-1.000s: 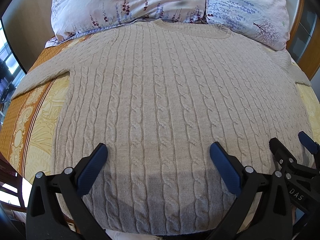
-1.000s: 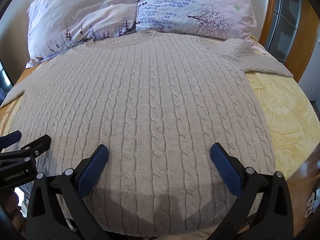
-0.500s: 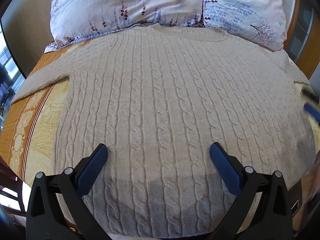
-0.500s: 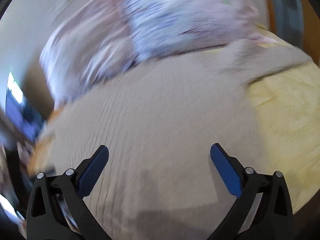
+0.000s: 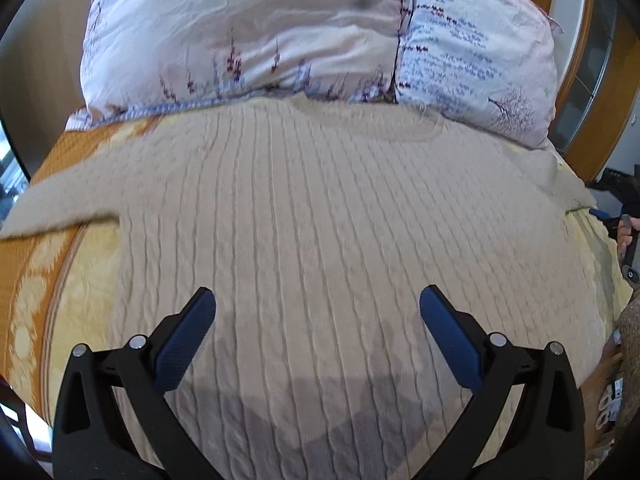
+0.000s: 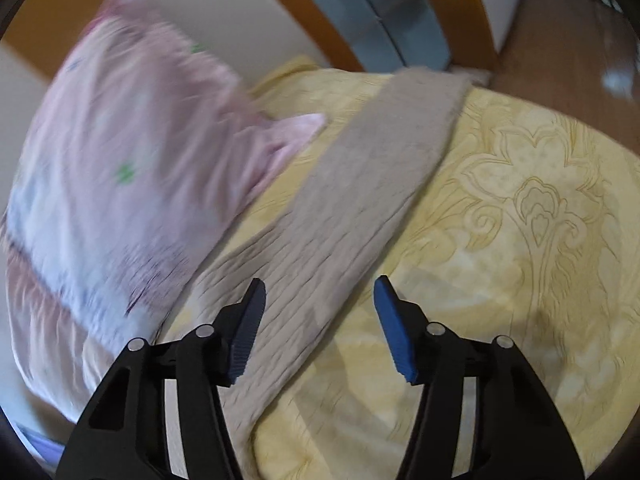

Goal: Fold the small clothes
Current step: 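Grasp the sweater sleeve cuff with the right gripper and lift it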

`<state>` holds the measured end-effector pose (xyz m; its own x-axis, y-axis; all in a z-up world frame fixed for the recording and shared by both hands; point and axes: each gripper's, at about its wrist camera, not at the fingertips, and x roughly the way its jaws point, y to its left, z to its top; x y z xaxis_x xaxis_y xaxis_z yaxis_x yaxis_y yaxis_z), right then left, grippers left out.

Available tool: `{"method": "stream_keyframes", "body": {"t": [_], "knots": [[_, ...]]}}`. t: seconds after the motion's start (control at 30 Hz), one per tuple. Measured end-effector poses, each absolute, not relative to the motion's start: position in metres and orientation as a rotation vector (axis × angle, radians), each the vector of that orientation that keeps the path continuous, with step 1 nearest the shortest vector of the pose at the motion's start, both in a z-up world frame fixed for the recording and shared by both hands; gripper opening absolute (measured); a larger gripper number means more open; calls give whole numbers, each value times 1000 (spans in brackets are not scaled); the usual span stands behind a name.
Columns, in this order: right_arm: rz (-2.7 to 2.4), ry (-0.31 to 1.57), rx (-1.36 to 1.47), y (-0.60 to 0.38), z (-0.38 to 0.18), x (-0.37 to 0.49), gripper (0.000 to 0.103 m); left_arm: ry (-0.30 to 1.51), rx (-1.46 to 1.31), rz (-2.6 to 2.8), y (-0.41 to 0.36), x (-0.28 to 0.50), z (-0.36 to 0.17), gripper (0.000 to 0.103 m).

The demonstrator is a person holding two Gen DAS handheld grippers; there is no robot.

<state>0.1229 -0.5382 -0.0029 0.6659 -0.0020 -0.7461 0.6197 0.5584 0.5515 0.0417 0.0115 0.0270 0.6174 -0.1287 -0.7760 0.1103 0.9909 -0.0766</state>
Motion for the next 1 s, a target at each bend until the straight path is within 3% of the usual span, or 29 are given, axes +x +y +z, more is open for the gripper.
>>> {"method": "stream_keyframes", "body": {"t": [0.17, 0.37, 0.43, 0.47, 0.73, 1.0], "knots": [[-423, 743, 953, -554, -7, 120, 47, 867, -31, -157, 14, 55, 38, 101], [-445, 703, 981, -571, -13, 126, 29, 878, -61, -169, 19, 71, 41, 101], [-459, 703, 966, -573, -15, 126, 13, 873, -82, -176, 23, 75, 42, 101], [-462, 707, 958, -573, -16, 123, 10, 869, -92, -177, 25, 77, 42, 101], [-327, 567, 793, -534, 43, 113, 8, 840, -172, -227, 41, 83, 44, 101], [143, 566, 663, -392, 90, 116, 8, 790, -363, -304, 52, 87, 42, 101]]}}
